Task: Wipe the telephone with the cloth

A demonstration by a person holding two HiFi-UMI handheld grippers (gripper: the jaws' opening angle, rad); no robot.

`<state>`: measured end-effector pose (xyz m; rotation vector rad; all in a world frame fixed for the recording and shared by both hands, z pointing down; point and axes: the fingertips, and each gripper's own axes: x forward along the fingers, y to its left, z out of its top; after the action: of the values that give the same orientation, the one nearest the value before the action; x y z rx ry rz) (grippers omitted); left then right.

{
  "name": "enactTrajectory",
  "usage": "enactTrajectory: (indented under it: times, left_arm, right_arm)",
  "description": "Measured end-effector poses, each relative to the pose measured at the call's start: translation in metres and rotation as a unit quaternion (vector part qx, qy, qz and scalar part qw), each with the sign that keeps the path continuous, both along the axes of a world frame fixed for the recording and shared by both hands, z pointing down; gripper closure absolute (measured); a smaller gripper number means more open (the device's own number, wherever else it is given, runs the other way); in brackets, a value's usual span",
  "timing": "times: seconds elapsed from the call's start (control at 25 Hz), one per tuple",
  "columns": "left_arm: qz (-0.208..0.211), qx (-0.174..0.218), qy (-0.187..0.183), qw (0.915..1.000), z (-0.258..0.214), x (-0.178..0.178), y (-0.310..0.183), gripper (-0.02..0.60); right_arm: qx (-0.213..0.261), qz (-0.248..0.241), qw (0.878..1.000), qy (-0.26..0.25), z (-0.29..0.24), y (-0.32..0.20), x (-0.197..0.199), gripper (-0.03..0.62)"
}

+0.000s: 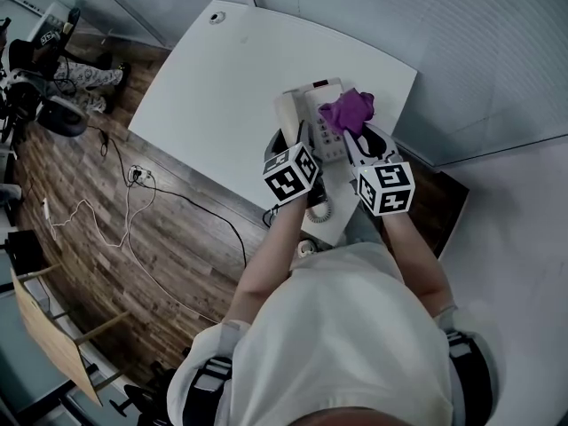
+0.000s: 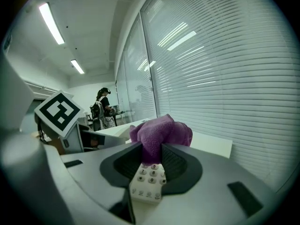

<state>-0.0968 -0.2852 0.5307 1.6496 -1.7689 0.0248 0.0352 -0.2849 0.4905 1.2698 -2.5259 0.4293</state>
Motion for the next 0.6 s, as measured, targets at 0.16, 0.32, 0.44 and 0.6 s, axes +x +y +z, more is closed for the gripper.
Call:
enactTrajectory:
  times: [0.16,0.32,0.44,0.6]
  left_arm:
    - [0.009,0.028,0.04,0.9988,-0.013,-0.004,0.011,0.353]
    - [0.026,0.059,0.079,0.9949,-0.028,-0.002,0.024,0.353]
    - [0.034,0.078,0.104,0.9909,-0.038,-0.003,0.038,0.353]
    - [0.048,0.106,0.144,0.9827,-0.051,-0.003,0.062,0.354]
  right_arm:
    - [0.009,-0.003,1.0,-0.003,-0.007,0.007,-0.004,0.465]
    - [0.02,-0.005,1.0,-0.007,-0.02,0.014,-0.006,0.467]
    - [0.029,-0.008,1.0,-0.01,-0.029,0.022,-0.01,0.467]
    - [0.039,-0.016,0.999,-0.016,-0.041,0.037,-0.016,0.467]
